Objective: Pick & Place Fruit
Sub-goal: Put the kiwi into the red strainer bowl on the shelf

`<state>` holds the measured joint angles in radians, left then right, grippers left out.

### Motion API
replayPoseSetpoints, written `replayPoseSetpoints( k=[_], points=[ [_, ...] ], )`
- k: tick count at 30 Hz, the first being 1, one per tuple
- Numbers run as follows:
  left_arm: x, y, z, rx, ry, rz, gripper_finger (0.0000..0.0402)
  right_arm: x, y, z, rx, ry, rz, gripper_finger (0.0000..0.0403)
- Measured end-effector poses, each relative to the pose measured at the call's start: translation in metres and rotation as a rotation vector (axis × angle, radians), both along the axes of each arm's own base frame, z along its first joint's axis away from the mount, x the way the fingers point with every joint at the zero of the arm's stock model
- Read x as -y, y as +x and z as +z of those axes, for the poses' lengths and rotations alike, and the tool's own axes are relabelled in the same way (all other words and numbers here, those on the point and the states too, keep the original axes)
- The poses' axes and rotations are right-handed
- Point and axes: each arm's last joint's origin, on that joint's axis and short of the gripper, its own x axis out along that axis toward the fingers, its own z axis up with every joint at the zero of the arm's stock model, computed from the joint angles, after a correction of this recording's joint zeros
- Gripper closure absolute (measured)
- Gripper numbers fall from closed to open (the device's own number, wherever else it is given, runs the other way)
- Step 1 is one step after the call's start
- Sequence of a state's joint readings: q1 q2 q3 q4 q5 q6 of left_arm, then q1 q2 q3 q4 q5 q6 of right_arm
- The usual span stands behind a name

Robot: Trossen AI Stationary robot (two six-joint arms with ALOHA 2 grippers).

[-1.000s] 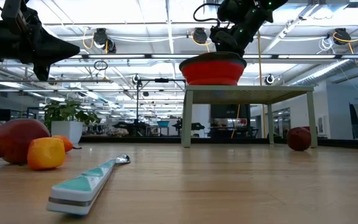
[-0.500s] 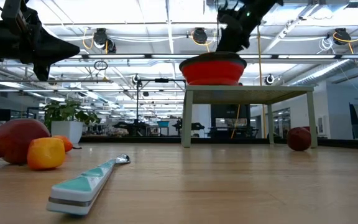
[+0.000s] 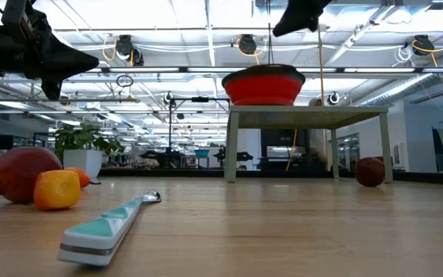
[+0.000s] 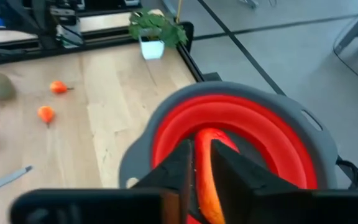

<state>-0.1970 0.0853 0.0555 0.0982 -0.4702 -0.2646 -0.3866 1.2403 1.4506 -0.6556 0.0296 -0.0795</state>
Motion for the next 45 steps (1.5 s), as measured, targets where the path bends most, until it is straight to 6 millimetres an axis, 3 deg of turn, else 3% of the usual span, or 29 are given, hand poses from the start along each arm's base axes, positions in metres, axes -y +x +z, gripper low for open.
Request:
replayPoseSetpoints(
  k=[4,9,19,31,45],
  points=[
    [0.0,0.0,0.0,0.0,0.0,0.0,0.0378,-0.008,-0.004,0.005,0.019,-0.015,0.027,0.0398],
    [0.0,0.0,0.0,-0.001,0.0,0.001,0.0378,-0.011,-0.009,0.004,0.067,-0.016,0.028,0.0397],
    [0.0,0.0,0.0,0.001,-0.001,0.001,0.0378,-0.024,-0.027,-0.032,0.127,0.07,0.058,0.0402],
    [0.0,0.0,0.0,0.002,-0.002,0.0,0.0378,-0.048,-0.071,-0.063,0.29,0.125,0.07,0.0402],
    [0.0,0.0,0.0,0.004,-0.004,0.0,0.0378,-0.065,-0.115,-0.066,0.429,0.098,0.109,0.0403]
  ],
)
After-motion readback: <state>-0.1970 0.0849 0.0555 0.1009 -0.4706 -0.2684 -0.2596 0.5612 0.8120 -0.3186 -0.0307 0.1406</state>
